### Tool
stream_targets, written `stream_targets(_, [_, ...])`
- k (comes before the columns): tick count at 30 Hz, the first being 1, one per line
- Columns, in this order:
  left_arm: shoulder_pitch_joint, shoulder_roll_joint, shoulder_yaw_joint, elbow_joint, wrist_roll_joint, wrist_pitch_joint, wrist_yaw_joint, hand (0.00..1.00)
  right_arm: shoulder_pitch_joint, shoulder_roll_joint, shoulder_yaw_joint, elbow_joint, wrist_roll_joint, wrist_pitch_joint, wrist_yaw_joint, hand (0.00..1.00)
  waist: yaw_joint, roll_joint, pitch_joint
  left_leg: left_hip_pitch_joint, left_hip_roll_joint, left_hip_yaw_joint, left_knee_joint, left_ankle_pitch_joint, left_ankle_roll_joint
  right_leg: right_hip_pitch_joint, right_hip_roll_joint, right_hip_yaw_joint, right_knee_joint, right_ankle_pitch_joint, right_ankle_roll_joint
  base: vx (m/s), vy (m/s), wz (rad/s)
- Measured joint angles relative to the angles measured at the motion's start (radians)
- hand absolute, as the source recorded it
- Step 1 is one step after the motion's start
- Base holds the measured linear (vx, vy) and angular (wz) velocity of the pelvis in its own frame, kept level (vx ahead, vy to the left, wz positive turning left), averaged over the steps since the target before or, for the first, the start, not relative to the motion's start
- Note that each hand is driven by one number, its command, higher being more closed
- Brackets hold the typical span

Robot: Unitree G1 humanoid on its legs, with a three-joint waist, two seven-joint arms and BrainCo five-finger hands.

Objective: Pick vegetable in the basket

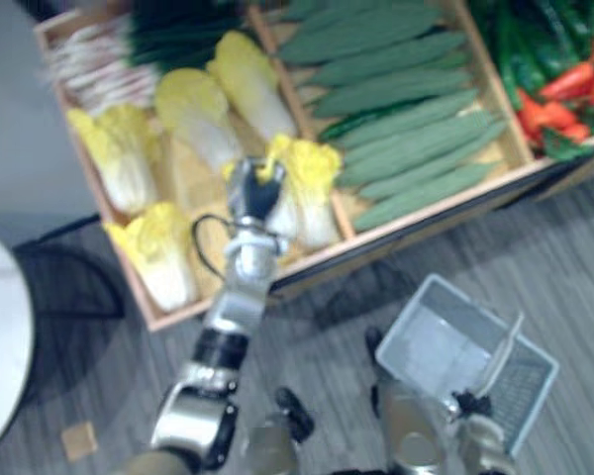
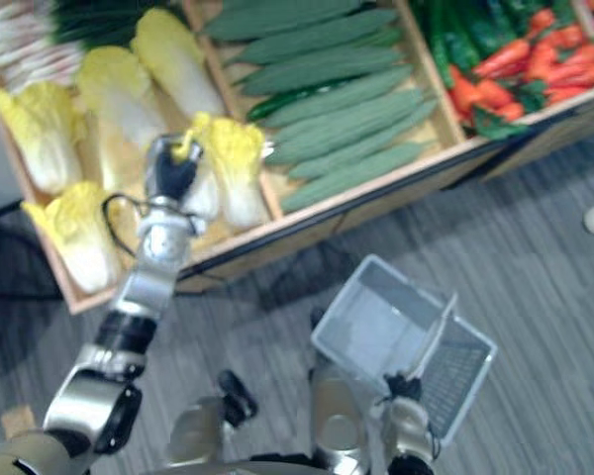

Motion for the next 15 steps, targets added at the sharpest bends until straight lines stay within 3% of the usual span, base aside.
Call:
stream_targets(1, [0.054,-0.001,0.016,-0.029,0.0,-0.012,0.019,1.0,0.01,-0.019,0.011,0.007,-0.001,0.0,0.002,1.0,0.011,0.022,-0.018,0.009,-0.003,-0.132,0.012,-0.047,-0.038,0.002,0.042,0.039,0.001,0.0,0.001,0.01,0.11,-1.29])
stream_targets(2, [0.072,-0.01,0.016,-0.03,0.002,-0.013,0.019,1.0,0.03,-0.022,0.011,0.008,-0.003,0.0,0.002,1.0,0.011,0.033,-0.038,0.026,-0.003,-0.168,-0.007,-0.068,-0.067,0.0,0.056,0.053,-0.001,0.005,0.009,0.04,0.156,-0.95])
stream_targets(4, [0.09,-0.039,0.018,-0.049,0.005,-0.015,0.019,1.0,0.072,-0.011,0.009,0.008,-0.004,0.0,0.003,1.0,-0.004,0.014,-0.068,0.07,-0.012,-0.128,-0.068,-0.081,-0.079,-0.001,0.056,0.055,-0.003,0.01,0.016,0.05,0.094,-0.18])
stream_targets(6, [0.137,-0.034,0.023,-0.125,0.005,-0.017,0.027,1.0,0.097,0.028,0.007,0.016,-0.003,0.003,0.001,1.0,-0.007,-0.035,-0.106,0.119,-0.032,-0.07,-0.147,-0.081,-0.08,-0.011,0.05,0.076,0.001,0.017,0.025,-0.01,0.07,-0.32])
stream_targets(8, [0.154,-0.034,0.034,-0.169,0.005,-0.019,0.05,1.0,0.102,0.038,0.009,0.016,-0.003,0.0,0.0,1.0,-0.005,-0.054,-0.118,0.139,-0.049,-0.035,-0.157,-0.083,-0.077,-0.02,0.041,0.076,0.011,0.029,0.029,-0.06,0.051,-0.61])
stream_targets(9, [0.182,-0.036,0.06,-0.209,0.009,-0.019,0.056,1.0,0.096,0.035,0.008,0.012,-0.003,-0.003,0.0,1.0,0.013,-0.052,-0.12,0.151,-0.053,0.009,-0.151,-0.081,-0.071,-0.044,0.041,-0.016,0.027,0.085,-0.035,-0.1,0.039,-0.79])
stream_targets(10, [0.192,-0.038,0.069,-0.219,0.011,-0.019,0.056,1.0,0.094,0.033,0.009,0.011,-0.003,-0.004,0.001,1.0,0.015,-0.051,-0.122,0.149,-0.053,0.019,-0.15,-0.078,-0.066,-0.047,0.043,-0.043,0.022,0.105,-0.058,-0.14,0.032,-1.06])
stream_targets(11, [0.237,-0.048,0.116,-0.273,0.015,-0.019,0.057,1.0,0.082,0.024,0.01,0.013,-0.004,-0.004,0.002,1.0,0.023,-0.042,-0.128,0.15,-0.039,0.059,-0.16,-0.06,-0.039,-0.043,0.048,-0.176,-0.025,0.181,-0.14,-0.14,-0.032,-1.07])
stream_targets(12, [0.284,-0.069,0.191,-0.327,0.023,-0.019,0.058,1.0,0.067,0.013,0.004,0.02,-0.006,-0.01,0.001,1.0,0.035,-0.035,-0.123,0.19,-0.045,0.123,-0.191,-0.06,-0.038,-0.094,0.02,-0.403,0.211,-0.031,-0.188,-0.11,-0.025,-1.08])
stream_targets(13, [0.318,-0.084,0.225,-0.352,0.028,-0.017,0.058,1.0,0.06,0.004,0.001,0.028,-0.009,-0.014,0.0,1.0,0.031,-0.037,-0.124,0.221,-0.062,0.154,-0.208,-0.063,-0.035,-0.098,-0.019,-0.513,0.336,-0.131,-0.193,-0.08,-0.003,-1.01])
stream_targets(14, [0.395,-0.115,0.276,-0.404,0.035,-0.015,0.061,1.0,0.061,-0.01,-0.013,0.048,-0.011,-0.014,-0.003,1.0,0.027,-0.055,-0.134,0.258,-0.104,0.187,-0.201,-0.071,-0.03,-0.071,-0.073,-0.677,0.402,-0.198,-0.216,-0.1,0.064,-1.25])
stream_targets(15, [0.472,-0.147,0.337,-0.463,0.035,-0.015,0.079,1.0,0.058,-0.034,0.001,0.057,-0.032,-0.016,0.002,1.0,0.044,-0.037,-0.139,0.271,-0.108,0.224,-0.192,-0.081,-0.014,-0.045,-0.049,-0.742,0.348,-0.156,-0.235,-0.15,0.052,-1.58])
